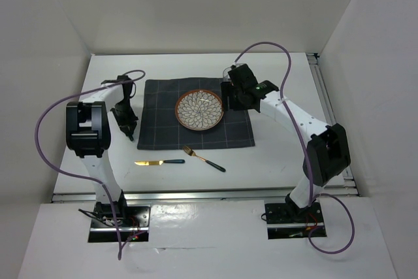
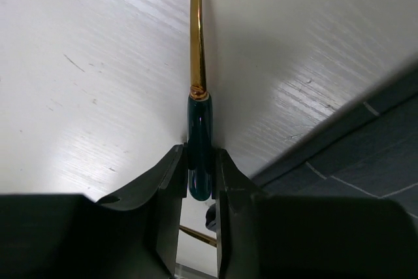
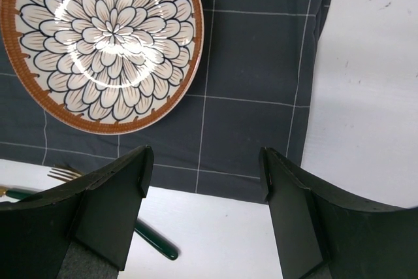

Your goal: Set the dinner table for one person

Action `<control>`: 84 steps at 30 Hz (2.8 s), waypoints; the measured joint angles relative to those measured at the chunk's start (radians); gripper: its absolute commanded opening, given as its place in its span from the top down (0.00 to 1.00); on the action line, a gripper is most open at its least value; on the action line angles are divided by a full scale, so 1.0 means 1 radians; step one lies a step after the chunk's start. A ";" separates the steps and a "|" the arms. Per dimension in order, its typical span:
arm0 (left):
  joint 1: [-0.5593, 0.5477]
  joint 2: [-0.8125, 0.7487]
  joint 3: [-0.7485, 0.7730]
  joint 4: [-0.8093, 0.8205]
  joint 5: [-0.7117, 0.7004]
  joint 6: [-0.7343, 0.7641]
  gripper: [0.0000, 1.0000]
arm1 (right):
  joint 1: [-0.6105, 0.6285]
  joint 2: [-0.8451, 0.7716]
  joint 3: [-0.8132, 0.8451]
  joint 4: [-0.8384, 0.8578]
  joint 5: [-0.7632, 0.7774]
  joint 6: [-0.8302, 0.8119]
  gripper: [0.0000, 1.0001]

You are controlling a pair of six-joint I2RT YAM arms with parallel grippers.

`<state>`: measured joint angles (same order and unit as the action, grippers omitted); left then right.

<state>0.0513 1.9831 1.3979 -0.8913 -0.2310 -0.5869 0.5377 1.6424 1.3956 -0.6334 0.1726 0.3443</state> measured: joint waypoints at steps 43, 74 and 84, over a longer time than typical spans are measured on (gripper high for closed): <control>-0.756 0.068 0.542 -0.053 0.275 -0.219 1.00 | -0.286 -0.458 -0.292 -0.055 -0.030 0.115 0.20; -0.775 0.482 0.778 0.040 0.386 -0.355 0.41 | -0.357 -0.585 -0.307 -0.140 -0.056 0.119 0.15; -0.806 0.447 0.782 0.026 0.362 -0.332 0.25 | -0.357 -0.614 -0.301 -0.152 -0.056 0.114 0.15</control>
<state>-0.7551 2.4298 2.1799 -0.8658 0.1310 -0.9188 0.1806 1.0286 1.0943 -0.7853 0.1169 0.4583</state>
